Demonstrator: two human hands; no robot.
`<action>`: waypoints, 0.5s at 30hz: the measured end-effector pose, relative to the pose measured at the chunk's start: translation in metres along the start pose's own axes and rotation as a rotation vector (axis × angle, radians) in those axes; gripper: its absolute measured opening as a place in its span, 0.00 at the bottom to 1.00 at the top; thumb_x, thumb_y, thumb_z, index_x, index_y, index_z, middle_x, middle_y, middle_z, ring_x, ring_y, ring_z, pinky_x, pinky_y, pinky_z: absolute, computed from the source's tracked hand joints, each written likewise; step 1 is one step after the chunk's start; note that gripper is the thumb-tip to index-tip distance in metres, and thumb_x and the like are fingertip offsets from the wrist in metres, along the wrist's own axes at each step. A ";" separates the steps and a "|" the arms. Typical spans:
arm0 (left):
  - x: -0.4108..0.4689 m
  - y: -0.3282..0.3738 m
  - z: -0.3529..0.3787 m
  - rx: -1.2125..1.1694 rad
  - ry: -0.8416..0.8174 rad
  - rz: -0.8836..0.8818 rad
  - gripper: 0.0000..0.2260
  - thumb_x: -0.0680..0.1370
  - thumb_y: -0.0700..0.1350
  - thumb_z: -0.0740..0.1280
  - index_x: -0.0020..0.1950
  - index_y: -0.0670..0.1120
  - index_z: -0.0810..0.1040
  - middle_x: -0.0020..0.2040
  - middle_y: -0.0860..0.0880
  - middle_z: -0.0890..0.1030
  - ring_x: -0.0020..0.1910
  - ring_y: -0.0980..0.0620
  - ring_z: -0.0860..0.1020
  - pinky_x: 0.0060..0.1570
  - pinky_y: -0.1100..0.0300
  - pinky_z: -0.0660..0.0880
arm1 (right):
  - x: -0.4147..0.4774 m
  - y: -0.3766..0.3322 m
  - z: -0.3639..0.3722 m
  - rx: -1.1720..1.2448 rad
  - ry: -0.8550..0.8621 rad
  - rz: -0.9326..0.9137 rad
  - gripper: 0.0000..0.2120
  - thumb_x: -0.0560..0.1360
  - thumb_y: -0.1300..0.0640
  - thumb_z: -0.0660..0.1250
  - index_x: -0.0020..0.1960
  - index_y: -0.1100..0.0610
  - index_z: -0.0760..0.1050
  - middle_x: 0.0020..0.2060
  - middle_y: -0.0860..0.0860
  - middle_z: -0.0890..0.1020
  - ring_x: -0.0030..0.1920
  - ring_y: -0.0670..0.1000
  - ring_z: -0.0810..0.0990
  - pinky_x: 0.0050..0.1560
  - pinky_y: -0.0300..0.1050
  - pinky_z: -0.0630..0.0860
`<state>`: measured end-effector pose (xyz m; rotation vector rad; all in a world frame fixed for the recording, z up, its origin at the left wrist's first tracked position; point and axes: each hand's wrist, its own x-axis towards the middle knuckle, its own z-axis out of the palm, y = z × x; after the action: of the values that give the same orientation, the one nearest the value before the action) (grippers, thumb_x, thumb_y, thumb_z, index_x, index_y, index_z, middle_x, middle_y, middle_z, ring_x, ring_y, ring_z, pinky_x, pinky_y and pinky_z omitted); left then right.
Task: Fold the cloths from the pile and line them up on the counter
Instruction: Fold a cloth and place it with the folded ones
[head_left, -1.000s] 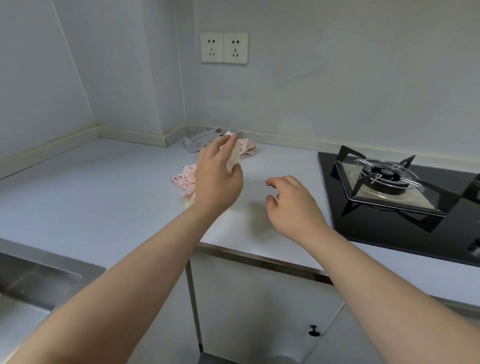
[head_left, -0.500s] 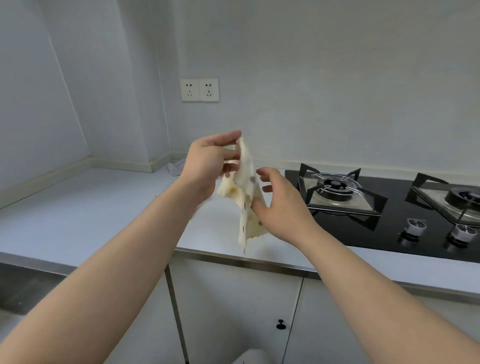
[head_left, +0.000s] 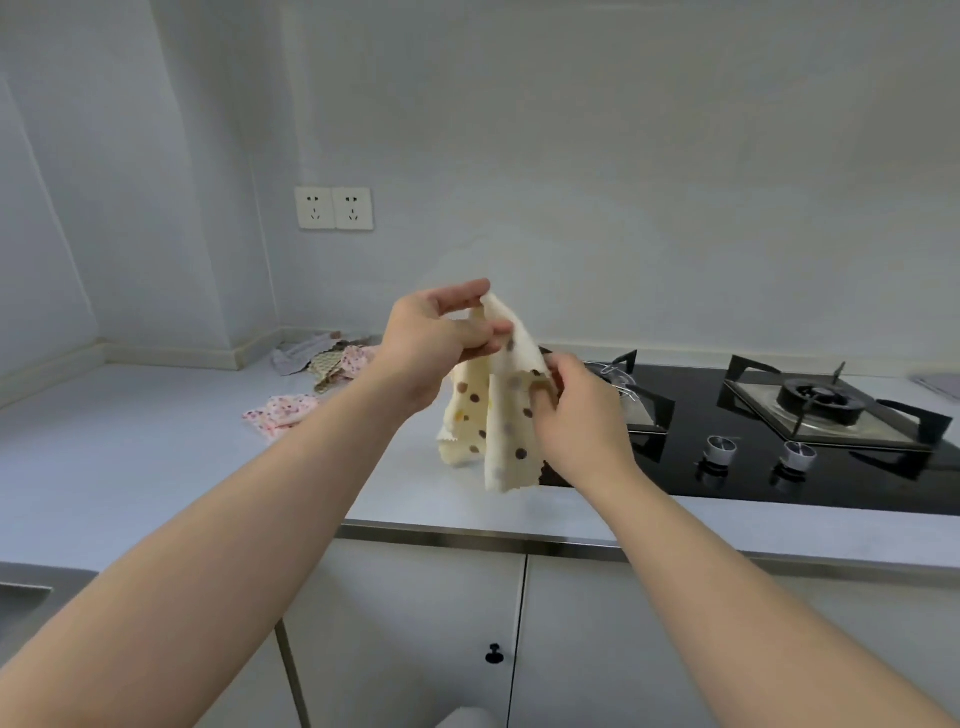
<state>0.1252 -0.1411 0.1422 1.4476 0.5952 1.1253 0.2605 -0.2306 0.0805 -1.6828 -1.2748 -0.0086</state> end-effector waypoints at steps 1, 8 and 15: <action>0.000 -0.003 -0.001 0.152 0.018 0.053 0.23 0.73 0.25 0.66 0.66 0.39 0.77 0.51 0.43 0.84 0.45 0.46 0.85 0.51 0.58 0.82 | 0.003 0.001 -0.003 -0.011 0.027 0.011 0.10 0.79 0.59 0.61 0.58 0.52 0.76 0.44 0.46 0.81 0.44 0.51 0.79 0.42 0.45 0.76; 0.011 -0.025 -0.013 1.028 0.096 0.393 0.09 0.72 0.41 0.74 0.52 0.44 0.84 0.43 0.51 0.80 0.42 0.51 0.79 0.45 0.60 0.76 | 0.021 0.004 -0.014 0.040 0.125 0.036 0.09 0.83 0.53 0.56 0.53 0.56 0.72 0.38 0.49 0.78 0.38 0.53 0.75 0.39 0.46 0.68; 0.011 -0.032 -0.023 1.181 -0.126 0.370 0.16 0.74 0.57 0.73 0.50 0.46 0.79 0.50 0.51 0.74 0.43 0.49 0.74 0.44 0.56 0.71 | 0.029 -0.007 -0.013 -0.113 0.032 -0.088 0.24 0.83 0.43 0.56 0.31 0.52 0.60 0.23 0.47 0.67 0.29 0.50 0.66 0.32 0.47 0.62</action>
<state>0.1173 -0.1139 0.1125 2.6998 1.0055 0.9474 0.2751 -0.2189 0.1075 -1.7135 -1.3449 -0.1626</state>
